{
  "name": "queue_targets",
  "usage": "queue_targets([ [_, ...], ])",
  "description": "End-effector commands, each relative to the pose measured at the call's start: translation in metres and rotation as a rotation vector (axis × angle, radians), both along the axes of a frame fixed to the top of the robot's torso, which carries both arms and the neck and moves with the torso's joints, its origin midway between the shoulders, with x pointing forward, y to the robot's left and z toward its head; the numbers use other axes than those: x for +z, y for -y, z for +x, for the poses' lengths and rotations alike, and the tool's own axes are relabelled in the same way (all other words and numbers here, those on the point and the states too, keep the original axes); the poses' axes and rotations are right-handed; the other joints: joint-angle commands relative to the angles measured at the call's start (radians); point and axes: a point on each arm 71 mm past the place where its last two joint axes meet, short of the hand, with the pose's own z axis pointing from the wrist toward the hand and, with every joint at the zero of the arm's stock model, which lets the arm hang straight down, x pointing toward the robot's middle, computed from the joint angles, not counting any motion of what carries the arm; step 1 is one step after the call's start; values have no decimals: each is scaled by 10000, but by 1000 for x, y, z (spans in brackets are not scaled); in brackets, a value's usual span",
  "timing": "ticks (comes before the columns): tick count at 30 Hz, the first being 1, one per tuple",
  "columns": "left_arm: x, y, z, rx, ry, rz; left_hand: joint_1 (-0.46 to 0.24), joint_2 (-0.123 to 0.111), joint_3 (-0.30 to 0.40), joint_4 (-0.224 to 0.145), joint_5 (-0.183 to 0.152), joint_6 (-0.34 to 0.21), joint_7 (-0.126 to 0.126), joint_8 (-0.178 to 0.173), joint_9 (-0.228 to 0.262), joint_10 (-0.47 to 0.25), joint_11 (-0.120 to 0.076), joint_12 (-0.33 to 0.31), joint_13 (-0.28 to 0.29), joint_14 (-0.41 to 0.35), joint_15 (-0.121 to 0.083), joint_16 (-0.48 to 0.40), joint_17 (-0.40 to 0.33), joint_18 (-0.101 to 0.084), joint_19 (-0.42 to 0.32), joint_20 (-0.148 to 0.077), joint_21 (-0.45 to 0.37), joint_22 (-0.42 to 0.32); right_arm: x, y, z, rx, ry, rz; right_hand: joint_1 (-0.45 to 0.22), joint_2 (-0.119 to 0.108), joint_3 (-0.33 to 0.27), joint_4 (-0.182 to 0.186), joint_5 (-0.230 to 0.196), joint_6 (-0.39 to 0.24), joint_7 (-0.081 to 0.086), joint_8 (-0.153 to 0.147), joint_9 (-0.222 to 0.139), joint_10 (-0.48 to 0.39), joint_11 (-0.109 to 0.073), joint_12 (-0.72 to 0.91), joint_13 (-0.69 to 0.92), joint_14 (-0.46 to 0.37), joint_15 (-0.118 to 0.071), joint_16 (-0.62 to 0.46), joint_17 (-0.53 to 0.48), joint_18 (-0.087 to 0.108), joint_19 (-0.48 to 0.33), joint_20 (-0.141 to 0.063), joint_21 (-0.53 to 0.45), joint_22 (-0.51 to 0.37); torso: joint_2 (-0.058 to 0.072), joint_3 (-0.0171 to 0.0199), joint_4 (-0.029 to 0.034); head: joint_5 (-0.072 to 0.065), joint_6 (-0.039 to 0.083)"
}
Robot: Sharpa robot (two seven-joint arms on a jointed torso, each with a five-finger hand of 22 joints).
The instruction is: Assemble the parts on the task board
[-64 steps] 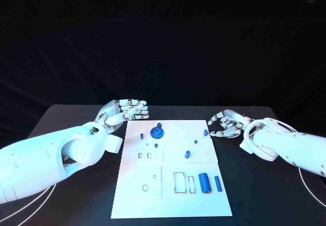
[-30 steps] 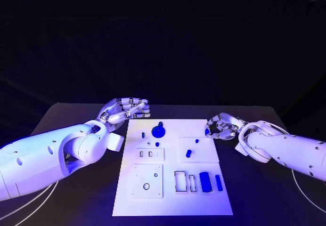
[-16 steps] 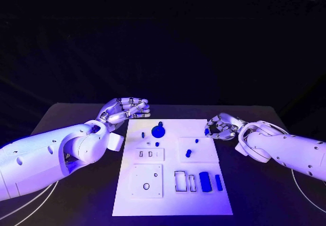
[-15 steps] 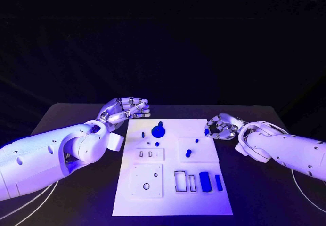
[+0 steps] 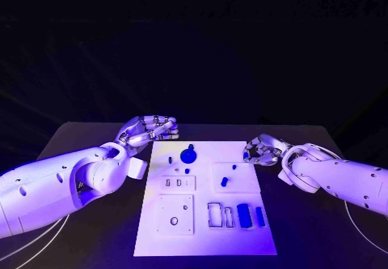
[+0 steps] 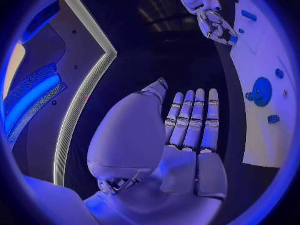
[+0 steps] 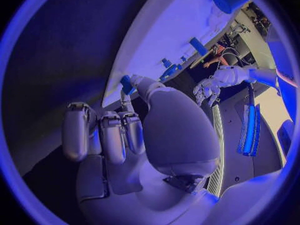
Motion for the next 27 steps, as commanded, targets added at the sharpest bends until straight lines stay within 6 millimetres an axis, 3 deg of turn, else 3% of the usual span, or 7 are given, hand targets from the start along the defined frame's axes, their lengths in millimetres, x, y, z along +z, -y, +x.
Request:
queue_targets([
  [1, 1, 2, -1, -200, 70, -86, -68, -58, 49, 16, -46, -34, 378, -22, -13, 42, 13, -37, -6, -46, 14, -53, 11, 114, 37, 4, -4, -17, 0, 1, 1, -266, 73, -10, -76, 91, 115, 33, 76, 139, -41, 77, 43, 838, -106, 62, 2342, 1024, -114, 66, 2497, -26, 44, -25, 53, 473, -4, -4, 11, -5, -6],
  [10, 1, 2, -1, -188, 73, -81, -68, -58, 49, 16, -46, -34, 378, -22, -13, 42, 13, -37, -6, -46, 14, -53, 11, 114, 37, 4, -4, -17, 2, 1, 1, -597, 384, 26, 49, 297, 468, -129, 10, 432, -186, 259, 165, 869, -238, 92, 2379, 1030, -229, 72, 2521, -36, 80, -126, 86, 534, -12, -8, 0, 45, -7],
  [19, 1, 1, 0, -144, 73, -62, -71, -61, 62, 15, -45, -37, 382, -23, -15, 46, 16, -51, -5, -44, 17, -67, 21, 114, 37, 4, -5, -22, 10, -4, -4, -849, 616, 169, 29, 315, 541, -175, -38, 529, -231, 334, 216, 870, -277, 92, 2379, 1033, -260, 75, 2538, -37, 83, -157, 82, 539, -33, -10, -23, 85, 10],
  [22, 1, 1, 0, -128, 65, -53, -71, -61, 62, 15, -45, -37, 382, -23, -15, 46, 16, -51, -5, -44, 17, -67, 21, 114, 37, 4, -5, -22, 17, -15, -7, -924, 704, 239, 63, 358, 629, -247, -96, 537, -255, 360, 246, 834, -305, 47, 2330, 1030, -287, 71, 2521, -32, 73, -183, 61, 526, -39, -4, -21, 105, 23],
  [27, 0, 2, 1, -146, 45, -56, -72, -64, 65, 14, -46, -39, 383, -24, -16, 46, 17, -55, -5, -43, 17, -72, 24, 114, 37, 4, -5, -23, 31, -45, -19, -755, 831, 314, 98, 394, 715, -323, -116, 511, -254, 364, 266, 789, -310, -8, 2270, 1028, -298, 69, 2514, -23, 53, -200, 24, 496, -63, -23, -21, 113, 31],
])
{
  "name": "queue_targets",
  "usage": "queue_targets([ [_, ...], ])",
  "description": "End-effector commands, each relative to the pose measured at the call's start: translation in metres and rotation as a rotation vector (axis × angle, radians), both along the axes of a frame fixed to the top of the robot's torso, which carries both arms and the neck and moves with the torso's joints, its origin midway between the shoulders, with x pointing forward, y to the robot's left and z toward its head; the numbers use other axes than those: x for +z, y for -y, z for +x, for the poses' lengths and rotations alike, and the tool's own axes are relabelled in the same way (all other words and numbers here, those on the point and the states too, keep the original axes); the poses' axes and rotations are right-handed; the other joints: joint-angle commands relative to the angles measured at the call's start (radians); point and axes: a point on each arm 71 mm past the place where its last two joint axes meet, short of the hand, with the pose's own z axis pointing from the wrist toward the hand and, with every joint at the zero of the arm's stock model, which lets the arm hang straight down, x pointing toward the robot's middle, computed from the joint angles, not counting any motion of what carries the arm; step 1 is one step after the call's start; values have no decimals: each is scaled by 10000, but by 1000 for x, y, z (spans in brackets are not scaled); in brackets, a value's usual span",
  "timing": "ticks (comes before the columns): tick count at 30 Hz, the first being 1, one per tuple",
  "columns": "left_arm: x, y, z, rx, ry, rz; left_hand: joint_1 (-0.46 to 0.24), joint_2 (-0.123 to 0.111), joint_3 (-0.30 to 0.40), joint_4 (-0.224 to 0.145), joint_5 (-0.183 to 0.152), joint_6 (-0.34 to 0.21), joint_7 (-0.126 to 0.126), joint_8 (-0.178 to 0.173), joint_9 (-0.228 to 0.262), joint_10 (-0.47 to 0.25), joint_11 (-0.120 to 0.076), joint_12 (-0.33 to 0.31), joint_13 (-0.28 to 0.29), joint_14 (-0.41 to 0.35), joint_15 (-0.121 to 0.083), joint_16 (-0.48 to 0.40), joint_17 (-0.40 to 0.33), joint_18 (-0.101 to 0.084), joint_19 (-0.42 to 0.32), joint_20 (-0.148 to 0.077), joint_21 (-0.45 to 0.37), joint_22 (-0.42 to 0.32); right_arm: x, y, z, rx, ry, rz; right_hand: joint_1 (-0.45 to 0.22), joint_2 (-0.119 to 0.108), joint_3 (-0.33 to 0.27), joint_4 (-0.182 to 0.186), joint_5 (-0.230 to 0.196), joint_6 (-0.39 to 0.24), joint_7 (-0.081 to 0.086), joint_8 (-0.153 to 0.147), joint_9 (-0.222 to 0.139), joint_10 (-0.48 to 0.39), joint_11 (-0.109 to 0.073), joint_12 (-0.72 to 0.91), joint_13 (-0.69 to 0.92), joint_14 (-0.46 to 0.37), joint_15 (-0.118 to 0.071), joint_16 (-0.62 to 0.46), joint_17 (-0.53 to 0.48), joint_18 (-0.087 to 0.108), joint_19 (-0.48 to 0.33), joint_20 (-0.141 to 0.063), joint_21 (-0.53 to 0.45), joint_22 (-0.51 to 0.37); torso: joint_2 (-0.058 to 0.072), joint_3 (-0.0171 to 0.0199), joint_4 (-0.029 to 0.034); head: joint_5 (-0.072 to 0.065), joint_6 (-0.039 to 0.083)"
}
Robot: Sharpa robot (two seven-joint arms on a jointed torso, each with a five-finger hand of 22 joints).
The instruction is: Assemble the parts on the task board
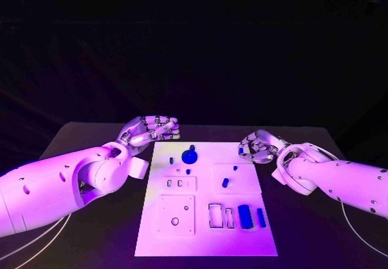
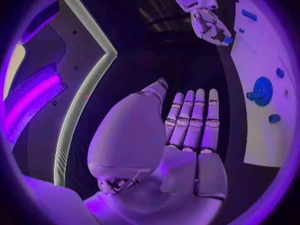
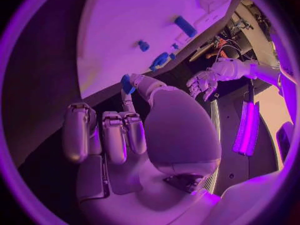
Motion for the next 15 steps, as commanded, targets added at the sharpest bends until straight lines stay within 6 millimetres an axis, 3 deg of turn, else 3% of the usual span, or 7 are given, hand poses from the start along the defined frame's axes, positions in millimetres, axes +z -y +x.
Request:
queue_targets([
  [1, 1, 3, 0, -182, 53, -78, -72, -64, 65, 14, -46, -39, 383, -24, -17, 46, 17, -56, -5, -43, 17, -67, 12, 114, 37, 4, -5, -11, 7, -16, -7, -423, 209, -204, 14, 103, 83, -10, -34, 78, -60, 88, 117, 769, -78, -48, 2263, 1034, -79, 30, 2516, -23, -14, -56, -16, 494, -12, -8, -2, 24, 14],
  [6, 0, 4, 1, -170, 36, -83, -72, -64, 65, 14, -46, -39, 383, -24, -17, 46, 17, -56, -5, -43, 17, -67, 12, 114, 37, 4, -5, -11, 13, -59, -21, 176, 99, 5, 16, 122, 111, -28, -37, 85, -62, 98, 127, 756, -80, -65, 2245, 1034, -82, 30, 2518, -19, -22, -60, -30, 481, -68, -8, -17, 77, 18],
  [10, -1, 4, 3, -137, 25, -77, -72, -64, 65, 14, -46, -39, 383, -24, -17, 46, 17, -56, -5, -43, 17, -67, 12, 114, 37, 4, -5, -11, 14, -89, -31, 687, -22, 94, 17, 144, 141, -49, -40, 96, -66, 113, 141, 747, -83, -77, 2232, 1031, -85, 26, 2502, -9, -45, -65, -70, 443, -100, -12, -15, 194, 17],
  [14, -2, 4, 5, -44, -46, -90, -72, -64, 65, 14, -46, -39, 383, -24, -17, 46, 17, -56, -5, -43, 17, -67, 12, 114, 37, 4, -5, -11, 11, -120, -43, 1275, -3, 71, 12, 148, 148, -53, -42, 102, -67, 119, 146, 742, -85, -83, 2225, 1028, -86, 23, 2486, -3, -57, -66, -90, 423, -150, -38, -5, 173, -19],
  [15, -3, 4, 5, 6, -100, -119, -76, -66, 69, 15, -47, -43, 385, -25, -18, 46, 19, -62, -5, -42, 18, -73, 17, 113, 37, 5, -5, -12, 10, -129, -46, 1455, 41, 4, 10, 149, 148, -53, -43, 104, -67, 121, 147, 743, -85, -82, 2227, 1026, -86, 21, 2478, 1, -66, -66, -103, 410, -153, -55, -9, 222, -19],
])
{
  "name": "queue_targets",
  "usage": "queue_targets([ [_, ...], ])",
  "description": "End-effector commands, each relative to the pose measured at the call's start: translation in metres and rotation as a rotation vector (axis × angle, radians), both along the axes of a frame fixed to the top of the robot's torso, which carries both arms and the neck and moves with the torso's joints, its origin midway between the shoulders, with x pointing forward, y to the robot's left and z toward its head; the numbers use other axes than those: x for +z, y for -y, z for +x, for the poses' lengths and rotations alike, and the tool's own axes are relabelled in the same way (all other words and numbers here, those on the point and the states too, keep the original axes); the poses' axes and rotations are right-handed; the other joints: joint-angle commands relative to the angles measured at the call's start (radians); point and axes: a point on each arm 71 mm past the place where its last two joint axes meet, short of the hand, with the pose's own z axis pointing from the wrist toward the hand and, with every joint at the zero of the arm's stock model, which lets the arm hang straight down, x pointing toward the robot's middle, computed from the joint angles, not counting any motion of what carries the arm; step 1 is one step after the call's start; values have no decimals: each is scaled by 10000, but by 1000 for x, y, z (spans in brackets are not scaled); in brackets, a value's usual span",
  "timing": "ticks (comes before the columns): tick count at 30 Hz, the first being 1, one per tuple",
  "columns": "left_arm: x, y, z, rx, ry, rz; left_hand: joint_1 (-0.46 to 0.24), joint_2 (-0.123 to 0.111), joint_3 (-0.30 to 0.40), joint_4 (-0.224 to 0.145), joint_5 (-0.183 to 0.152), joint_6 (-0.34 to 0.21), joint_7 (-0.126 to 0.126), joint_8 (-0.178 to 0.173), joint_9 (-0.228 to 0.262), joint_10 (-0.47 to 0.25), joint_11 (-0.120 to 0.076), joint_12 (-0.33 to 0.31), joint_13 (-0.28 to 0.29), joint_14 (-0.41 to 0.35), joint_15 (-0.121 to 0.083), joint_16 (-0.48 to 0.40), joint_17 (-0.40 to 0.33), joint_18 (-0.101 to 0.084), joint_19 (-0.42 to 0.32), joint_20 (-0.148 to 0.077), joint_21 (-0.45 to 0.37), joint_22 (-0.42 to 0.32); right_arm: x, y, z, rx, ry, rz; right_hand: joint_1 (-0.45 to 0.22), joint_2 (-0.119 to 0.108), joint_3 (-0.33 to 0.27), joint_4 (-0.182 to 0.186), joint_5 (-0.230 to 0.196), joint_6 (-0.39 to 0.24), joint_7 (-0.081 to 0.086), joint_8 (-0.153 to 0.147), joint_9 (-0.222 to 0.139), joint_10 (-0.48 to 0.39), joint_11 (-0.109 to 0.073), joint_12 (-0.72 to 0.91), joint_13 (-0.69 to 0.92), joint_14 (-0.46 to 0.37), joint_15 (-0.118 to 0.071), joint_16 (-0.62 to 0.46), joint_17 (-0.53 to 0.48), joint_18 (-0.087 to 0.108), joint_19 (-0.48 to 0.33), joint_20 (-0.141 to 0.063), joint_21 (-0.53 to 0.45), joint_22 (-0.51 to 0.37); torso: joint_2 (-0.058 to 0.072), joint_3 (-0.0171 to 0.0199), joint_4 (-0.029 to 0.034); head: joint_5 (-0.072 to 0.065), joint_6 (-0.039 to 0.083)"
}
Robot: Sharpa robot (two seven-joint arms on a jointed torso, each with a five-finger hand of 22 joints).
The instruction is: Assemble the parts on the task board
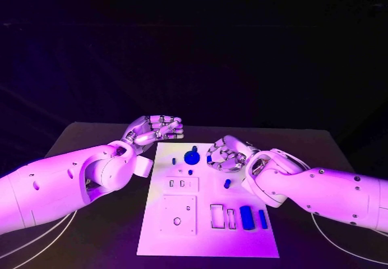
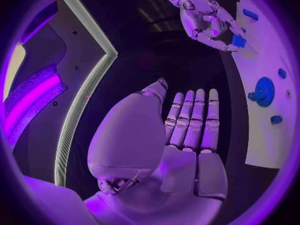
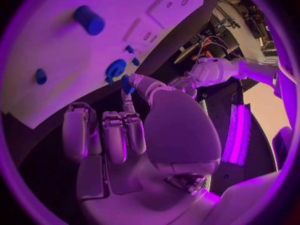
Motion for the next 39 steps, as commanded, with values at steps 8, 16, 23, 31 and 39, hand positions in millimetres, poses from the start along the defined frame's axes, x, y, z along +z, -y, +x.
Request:
queue_targets([
  [8, -1, 2, 3, 77, -198, -202, -76, -64, 70, 17, -47, -43, 386, -25, -10, 46, 19, -64, -5, -42, 18, -40, 18, 113, 37, 4, -5, -14, -14, -43, -18, 634, 434, -731, -137, 52, 33, -5, -9, 130, -75, 157, 184, 755, -95, -30, 2241, 1028, -96, 23, 2488, 1, -22, -42, -47, 418, -85, -65, -4, 133, -102],
  [16, -2, 3, 4, 112, -219, -202, -82, -61, 73, 20, -48, -43, 388, -26, -10, 47, 20, -67, -5, -41, 19, -44, 21, 112, 37, 5, -5, -15, -26, -58, -21, 595, 412, -1112, -246, -14, 15, -4, -14, 150, -94, 186, 211, 770, -110, -15, 2258, 1032, -108, 28, 2507, -8, 4, -52, -20, 453, -66, -73, 17, 236, -144],
  [23, -2, 3, 5, 107, -214, -206, -82, -61, 73, 20, -48, -43, 388, -26, -10, 47, 20, -67, -5, -41, 19, -44, 21, 112, 37, 5, -5, -15, -36, -67, -27, 683, 276, -1255, -357, -59, 3, 15, -16, 175, -117, 217, 238, 771, -129, -17, 2257, 1032, -123, 28, 2507, -6, 5, -64, -31, 449, -68, -52, 12, 276, -189],
  [31, -1, 2, 5, 132, -197, -199, -82, -61, 73, 20, -48, -43, 388, -26, -10, 47, 20, -67, -5, -41, 19, -44, 21, 112, 37, 5, -5, -15, -44, -70, -28, 695, 323, -1504, -431, -103, -11, 27, -18, 181, -129, 231, 252, 769, -139, -23, 2252, 1033, -132, 29, 2512, -7, 9, -72, -32, 454, -73, -46, 19, 324, -266],
  [39, -1, 1, 5, 147, -180, -173, -82, -61, 73, 20, -48, -43, 388, -26, -10, 47, 20, -67, -5, -41, 19, -44, 21, 112, 37, 5, -5, -15, -47, -70, -28, 719, 365, -1630, -495, -148, -26, 40, -18, 184, -137, 242, 263, 773, -146, -19, 2257, 1034, -140, 30, 2517, -12, 22, -79, -19, 472, -70, -46, 2, 343, -285],
])
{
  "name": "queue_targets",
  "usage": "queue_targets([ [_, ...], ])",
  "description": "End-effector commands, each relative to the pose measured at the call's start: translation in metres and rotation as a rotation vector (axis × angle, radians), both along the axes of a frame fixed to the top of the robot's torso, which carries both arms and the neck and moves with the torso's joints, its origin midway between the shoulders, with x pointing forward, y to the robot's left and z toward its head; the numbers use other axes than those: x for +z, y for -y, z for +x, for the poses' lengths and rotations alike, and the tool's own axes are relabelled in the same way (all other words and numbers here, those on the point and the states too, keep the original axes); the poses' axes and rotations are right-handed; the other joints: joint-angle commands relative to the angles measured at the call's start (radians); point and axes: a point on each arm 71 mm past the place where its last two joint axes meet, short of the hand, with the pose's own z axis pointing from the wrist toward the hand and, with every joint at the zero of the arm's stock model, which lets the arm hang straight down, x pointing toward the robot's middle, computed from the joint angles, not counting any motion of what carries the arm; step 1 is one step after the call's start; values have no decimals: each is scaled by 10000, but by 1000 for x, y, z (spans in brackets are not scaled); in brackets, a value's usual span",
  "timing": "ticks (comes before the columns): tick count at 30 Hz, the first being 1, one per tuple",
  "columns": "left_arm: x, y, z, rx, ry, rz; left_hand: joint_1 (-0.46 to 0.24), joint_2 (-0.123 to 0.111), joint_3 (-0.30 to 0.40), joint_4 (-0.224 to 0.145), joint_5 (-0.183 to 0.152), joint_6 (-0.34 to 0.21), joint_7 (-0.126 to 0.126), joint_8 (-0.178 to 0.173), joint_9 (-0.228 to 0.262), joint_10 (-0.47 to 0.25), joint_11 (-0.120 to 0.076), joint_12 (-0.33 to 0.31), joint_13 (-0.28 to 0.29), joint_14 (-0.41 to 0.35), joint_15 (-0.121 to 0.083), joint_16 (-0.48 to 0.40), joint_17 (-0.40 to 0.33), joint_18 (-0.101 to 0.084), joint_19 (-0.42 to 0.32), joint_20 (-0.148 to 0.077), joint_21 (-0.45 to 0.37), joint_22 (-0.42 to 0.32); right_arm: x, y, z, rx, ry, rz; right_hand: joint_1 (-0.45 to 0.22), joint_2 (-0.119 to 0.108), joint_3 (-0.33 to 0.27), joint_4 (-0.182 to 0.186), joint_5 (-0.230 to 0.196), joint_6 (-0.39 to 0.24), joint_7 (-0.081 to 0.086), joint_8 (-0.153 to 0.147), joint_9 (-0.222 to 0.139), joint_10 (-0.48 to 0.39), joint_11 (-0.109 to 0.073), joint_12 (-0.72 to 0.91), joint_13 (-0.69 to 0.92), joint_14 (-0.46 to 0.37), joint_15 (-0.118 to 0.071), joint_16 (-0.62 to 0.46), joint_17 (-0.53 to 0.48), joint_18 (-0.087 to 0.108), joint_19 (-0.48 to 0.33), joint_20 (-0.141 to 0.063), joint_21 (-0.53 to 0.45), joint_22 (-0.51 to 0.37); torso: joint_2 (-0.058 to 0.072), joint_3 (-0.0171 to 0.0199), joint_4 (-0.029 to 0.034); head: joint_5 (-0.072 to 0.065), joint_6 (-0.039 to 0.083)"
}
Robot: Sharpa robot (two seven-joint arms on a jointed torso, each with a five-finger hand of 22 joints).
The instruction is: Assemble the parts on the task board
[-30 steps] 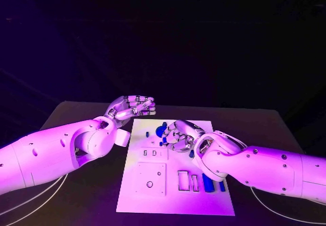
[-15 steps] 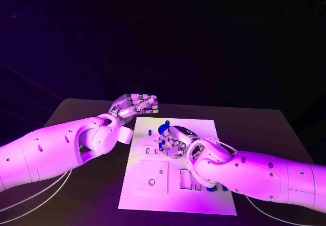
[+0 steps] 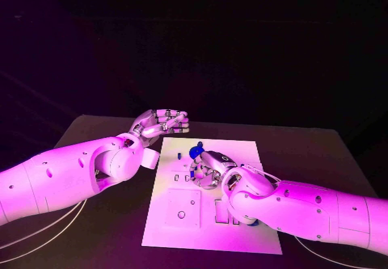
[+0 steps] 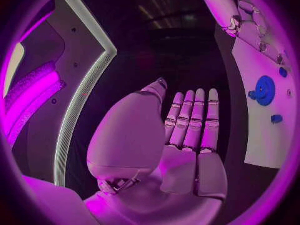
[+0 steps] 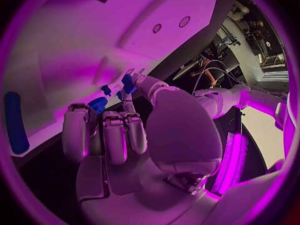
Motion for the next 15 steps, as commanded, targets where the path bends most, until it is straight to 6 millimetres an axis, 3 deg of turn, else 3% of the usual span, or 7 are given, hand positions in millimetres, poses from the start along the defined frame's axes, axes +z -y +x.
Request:
queue_targets([
  [1, 1, 1, 0, -15, 59, -69, -44, -23, 45, -9, -48, -43, 388, -26, -13, 47, 20, -68, -5, -41, 19, -44, 16, 113, 37, 5, -5, -16, -1, -1, 0, 150, 160, -295, -133, 10, -25, 45, 26, 163, -145, 39, 266, 775, -77, -20, 2261, 1036, -71, 33, 2522, -10, 21, -82, -22, 465, 0, 0, -6, 8, -8],
  [15, 1, -1, 0, -1, 65, -41, -48, -24, 54, -9, -49, -45, 390, -26, -14, 49, 22, -77, -4, -40, 20, -55, 23, 113, 37, 5, -5, -20, -8, -4, -3, 255, 3, -378, -239, -64, -52, 74, 25, 156, -156, 52, 281, 763, -89, -36, 2244, 1034, -81, 31, 2511, -6, 13, -93, -47, 450, -1, -8, 7, 12, -61],
])
